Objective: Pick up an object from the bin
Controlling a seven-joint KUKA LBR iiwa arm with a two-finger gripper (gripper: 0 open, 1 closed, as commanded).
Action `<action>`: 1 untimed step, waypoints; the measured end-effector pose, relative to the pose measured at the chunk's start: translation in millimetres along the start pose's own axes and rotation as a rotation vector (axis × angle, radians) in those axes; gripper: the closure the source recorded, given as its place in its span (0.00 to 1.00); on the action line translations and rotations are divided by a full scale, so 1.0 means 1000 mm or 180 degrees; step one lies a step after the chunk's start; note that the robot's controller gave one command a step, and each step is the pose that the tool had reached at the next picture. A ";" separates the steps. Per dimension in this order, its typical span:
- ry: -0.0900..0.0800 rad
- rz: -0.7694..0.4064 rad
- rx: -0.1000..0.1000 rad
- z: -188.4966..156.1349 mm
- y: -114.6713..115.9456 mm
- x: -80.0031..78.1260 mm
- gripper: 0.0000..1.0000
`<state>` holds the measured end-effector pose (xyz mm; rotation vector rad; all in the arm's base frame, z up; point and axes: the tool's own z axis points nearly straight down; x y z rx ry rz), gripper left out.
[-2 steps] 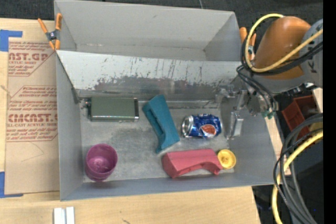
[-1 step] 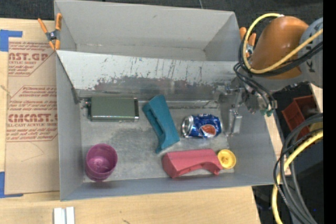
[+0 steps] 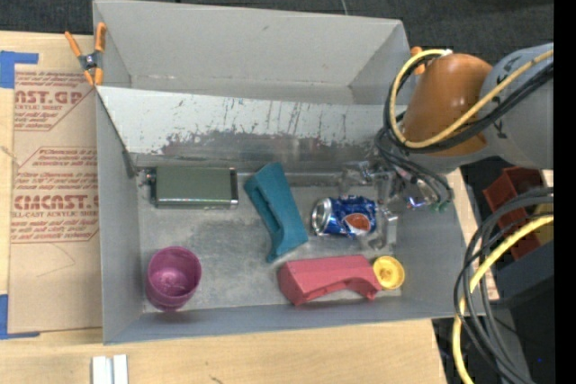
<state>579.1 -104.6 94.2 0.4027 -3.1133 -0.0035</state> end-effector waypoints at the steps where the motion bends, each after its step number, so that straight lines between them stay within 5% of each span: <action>1: -0.0074 0.0338 0.0036 0.021 0.017 0.000 1.00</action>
Offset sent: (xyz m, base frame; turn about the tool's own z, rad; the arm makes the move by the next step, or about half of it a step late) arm 0.0000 0.0000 0.0000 0.0000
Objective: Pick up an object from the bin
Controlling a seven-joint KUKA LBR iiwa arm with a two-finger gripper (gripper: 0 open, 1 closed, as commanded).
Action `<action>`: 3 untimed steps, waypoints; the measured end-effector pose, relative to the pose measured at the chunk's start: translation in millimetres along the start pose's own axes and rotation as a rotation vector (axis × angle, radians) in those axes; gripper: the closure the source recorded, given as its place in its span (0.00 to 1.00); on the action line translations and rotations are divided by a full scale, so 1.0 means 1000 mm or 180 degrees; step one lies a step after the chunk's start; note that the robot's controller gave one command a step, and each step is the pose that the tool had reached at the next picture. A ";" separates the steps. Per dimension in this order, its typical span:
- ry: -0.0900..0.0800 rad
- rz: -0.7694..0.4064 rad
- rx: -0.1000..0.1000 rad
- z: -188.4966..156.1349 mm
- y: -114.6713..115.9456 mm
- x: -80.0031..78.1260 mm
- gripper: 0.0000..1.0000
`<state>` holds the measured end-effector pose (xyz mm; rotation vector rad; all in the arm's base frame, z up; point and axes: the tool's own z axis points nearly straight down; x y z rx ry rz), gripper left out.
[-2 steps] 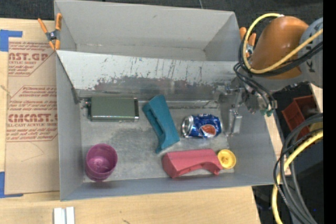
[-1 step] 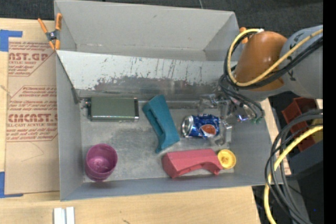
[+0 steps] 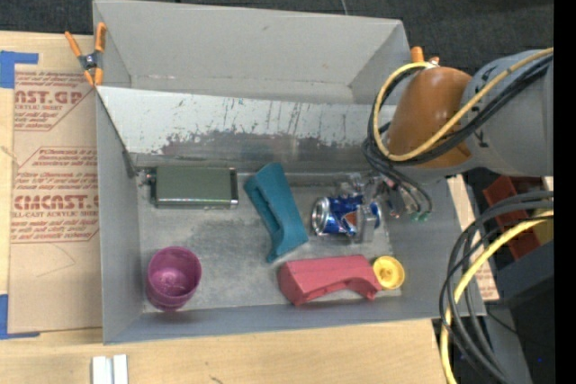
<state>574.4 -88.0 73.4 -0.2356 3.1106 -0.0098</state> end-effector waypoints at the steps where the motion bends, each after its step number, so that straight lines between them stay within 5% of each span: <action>1: 0.0000 0.0000 0.0000 0.000 0.000 0.000 1.00; 2: -0.0009 0.0302 0.0000 -0.110 0.008 0.010 1.00; 3: -0.0008 0.0302 0.0001 -0.110 0.008 0.010 1.00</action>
Offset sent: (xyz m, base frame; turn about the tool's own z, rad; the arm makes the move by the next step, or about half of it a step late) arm -0.0139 0.0062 0.1094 0.0956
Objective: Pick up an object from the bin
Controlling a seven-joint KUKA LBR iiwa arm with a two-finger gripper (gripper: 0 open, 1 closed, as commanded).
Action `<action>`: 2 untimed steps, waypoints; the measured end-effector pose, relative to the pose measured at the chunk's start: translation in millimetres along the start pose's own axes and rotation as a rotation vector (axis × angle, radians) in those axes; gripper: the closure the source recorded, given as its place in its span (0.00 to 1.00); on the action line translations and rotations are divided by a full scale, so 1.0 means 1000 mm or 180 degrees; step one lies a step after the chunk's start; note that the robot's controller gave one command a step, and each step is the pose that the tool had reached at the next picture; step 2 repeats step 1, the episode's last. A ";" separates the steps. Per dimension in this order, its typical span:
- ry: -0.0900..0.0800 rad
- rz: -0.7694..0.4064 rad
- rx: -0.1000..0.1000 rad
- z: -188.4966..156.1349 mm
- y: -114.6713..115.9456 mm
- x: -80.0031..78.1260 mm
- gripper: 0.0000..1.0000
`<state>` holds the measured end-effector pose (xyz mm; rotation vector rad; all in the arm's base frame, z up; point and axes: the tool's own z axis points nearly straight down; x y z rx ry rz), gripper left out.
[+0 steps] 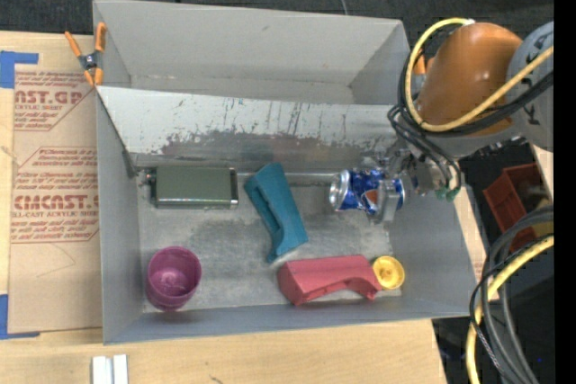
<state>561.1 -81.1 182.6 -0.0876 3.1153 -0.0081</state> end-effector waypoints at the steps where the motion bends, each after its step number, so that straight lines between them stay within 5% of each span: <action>1: -0.0012 0.0066 -0.0001 -0.095 0.036 -0.010 1.00; 2: -0.0012 0.0066 -0.0001 -0.095 0.036 -0.010 1.00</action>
Offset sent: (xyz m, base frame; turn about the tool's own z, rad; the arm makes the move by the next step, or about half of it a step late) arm 0.0000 0.0000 0.0000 0.0000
